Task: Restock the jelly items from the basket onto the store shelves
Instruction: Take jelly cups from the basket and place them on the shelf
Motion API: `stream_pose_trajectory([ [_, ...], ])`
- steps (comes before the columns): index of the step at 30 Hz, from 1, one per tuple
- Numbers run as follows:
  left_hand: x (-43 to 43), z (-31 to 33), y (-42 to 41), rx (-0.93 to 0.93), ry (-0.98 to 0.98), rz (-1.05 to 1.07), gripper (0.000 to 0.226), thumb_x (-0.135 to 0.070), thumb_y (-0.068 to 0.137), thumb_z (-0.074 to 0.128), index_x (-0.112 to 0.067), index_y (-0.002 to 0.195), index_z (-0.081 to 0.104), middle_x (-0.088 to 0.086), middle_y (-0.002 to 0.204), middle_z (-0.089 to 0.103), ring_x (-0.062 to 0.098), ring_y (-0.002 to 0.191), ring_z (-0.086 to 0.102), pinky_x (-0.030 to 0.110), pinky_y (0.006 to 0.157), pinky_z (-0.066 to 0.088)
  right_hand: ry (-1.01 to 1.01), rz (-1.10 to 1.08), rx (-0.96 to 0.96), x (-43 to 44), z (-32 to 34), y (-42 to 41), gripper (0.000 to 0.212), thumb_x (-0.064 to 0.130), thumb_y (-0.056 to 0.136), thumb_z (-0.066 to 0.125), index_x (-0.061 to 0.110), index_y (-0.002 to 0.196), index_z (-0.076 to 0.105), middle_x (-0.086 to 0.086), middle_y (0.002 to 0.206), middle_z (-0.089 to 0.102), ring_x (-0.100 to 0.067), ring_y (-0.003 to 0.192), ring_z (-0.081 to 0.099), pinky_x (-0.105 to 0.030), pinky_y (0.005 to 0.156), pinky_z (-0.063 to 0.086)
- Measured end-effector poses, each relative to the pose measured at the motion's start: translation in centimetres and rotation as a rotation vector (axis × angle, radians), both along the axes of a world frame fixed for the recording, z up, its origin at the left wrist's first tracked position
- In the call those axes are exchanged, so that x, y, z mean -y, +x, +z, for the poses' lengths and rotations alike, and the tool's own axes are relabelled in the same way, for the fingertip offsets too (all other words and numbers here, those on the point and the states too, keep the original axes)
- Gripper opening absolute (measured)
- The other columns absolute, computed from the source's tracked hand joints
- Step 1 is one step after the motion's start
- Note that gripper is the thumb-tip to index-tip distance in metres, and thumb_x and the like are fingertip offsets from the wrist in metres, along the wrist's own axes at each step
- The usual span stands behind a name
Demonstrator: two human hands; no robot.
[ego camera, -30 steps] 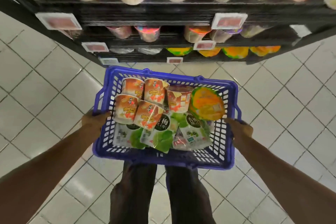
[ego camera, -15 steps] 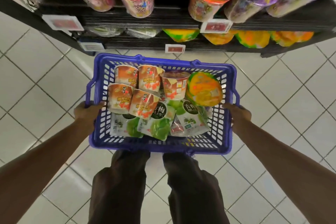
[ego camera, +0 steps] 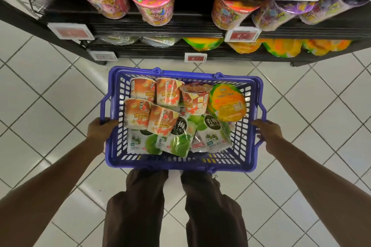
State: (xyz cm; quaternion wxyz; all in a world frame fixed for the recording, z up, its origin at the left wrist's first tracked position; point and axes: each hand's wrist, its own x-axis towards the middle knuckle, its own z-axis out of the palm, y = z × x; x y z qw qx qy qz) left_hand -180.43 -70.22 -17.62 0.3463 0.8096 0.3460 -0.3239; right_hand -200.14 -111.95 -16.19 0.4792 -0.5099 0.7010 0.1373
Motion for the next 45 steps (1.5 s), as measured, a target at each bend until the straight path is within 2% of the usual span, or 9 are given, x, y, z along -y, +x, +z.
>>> stream_pose_trajectory([
  [2,0.4,0.6,0.2,0.003,0.136,-0.142,0.011,-0.013,0.081,0.070,-0.010,0.089,0.062,0.015,0.092,0.066,0.032,0.080,0.064,0.043,0.077,0.055,-0.051,0.114,-0.032,-0.2,0.7,0.1,0.037,0.008,0.085,0.067,0.003,0.121,0.062,-0.016,0.103,0.065,-0.026,0.079,0.058,-0.030,0.064,0.045],
  [6,2.6,2.6,-0.7,0.168,0.318,-0.233,0.058,-0.020,0.076,0.077,-0.007,0.127,0.051,0.018,0.125,0.058,0.039,0.116,0.055,0.053,0.097,0.048,-0.276,0.397,-0.108,-1.3,2.2,0.9,0.061,0.018,0.085,0.070,0.010,0.140,0.044,-0.012,0.132,0.059,-0.033,0.112,0.061,-0.036,0.084,0.048],
  [12,7.9,4.4,-4.4,0.431,0.041,-0.483,0.058,-0.012,0.079,0.075,-0.008,0.130,0.048,0.013,0.131,0.053,0.032,0.124,0.048,0.049,0.099,0.048,-0.424,0.716,0.030,-4.4,3.2,2.6,0.038,0.017,0.083,0.069,0.010,0.119,0.065,-0.013,0.128,0.058,-0.032,0.112,0.058,-0.033,0.083,0.047],
  [19,10.8,2.8,-7.1,0.219,-0.017,-0.666,0.071,-0.011,0.082,0.069,-0.011,0.145,0.034,0.010,0.147,0.039,0.032,0.137,0.034,0.044,0.110,0.034,-0.025,0.559,-0.025,-8.0,1.9,4.4,0.015,0.017,0.092,0.056,0.016,0.091,0.071,-0.011,0.095,0.068,-0.023,0.075,0.059,-0.027,0.066,0.047],
  [23,11.6,1.3,-7.3,0.109,0.029,-0.625,0.097,-0.034,0.084,0.072,-0.012,0.155,0.011,0.010,0.159,0.024,0.032,0.148,0.018,0.047,0.119,0.020,0.049,0.522,0.072,-10.5,0.7,5.9,0.017,0.014,0.095,0.054,0.015,0.106,0.067,-0.003,0.105,0.069,-0.019,0.084,0.063,-0.026,0.066,0.051],
  [28,13.1,0.2,-7.1,0.133,0.204,-0.636,0.103,-0.049,0.070,0.079,-0.006,0.145,0.023,0.016,0.145,0.034,0.035,0.136,0.029,0.050,0.107,0.033,-0.131,0.611,0.300,-11.8,-0.1,9.1,0.058,0.013,0.083,0.074,0.012,0.132,0.044,-0.008,0.128,0.059,-0.024,0.112,0.059,-0.039,0.089,0.053],
  [36,13.5,-0.9,-6.1,0.098,0.157,-0.464,0.105,-0.054,0.055,0.086,-0.015,0.139,0.036,0.014,0.140,0.036,0.034,0.132,0.032,0.047,0.110,0.031,-0.203,0.609,-0.023,-11.8,-4.1,13.9,0.098,0.072,0.054,0.078,0.017,0.131,0.050,-0.007,0.131,0.049,-0.025,0.125,0.041,-0.034,0.104,0.038],
  [40,12.1,0.0,-5.9,0.154,-0.056,-0.346,0.097,-0.048,0.052,0.091,-0.019,0.133,0.044,0.005,0.131,0.050,0.024,0.125,0.046,0.047,0.106,0.042,-0.129,0.530,0.032,-11.0,-3.2,13.1,0.072,0.070,0.057,0.080,0.021,0.108,0.066,0.000,0.118,0.065,-0.022,0.119,0.055,-0.031,0.097,0.049],
  [45,10.1,5.5,-4.4,0.118,-0.361,-0.044,0.072,-0.020,0.059,0.092,-0.037,0.113,0.048,-0.016,0.093,0.069,-0.005,0.082,0.067,0.013,0.062,0.053,0.128,0.128,0.445,-10.6,2.5,10.4,0.030,0.026,0.070,0.088,0.024,0.088,0.064,0.023,0.072,0.071,0.011,0.073,0.066,-0.001,0.054,0.045],
])
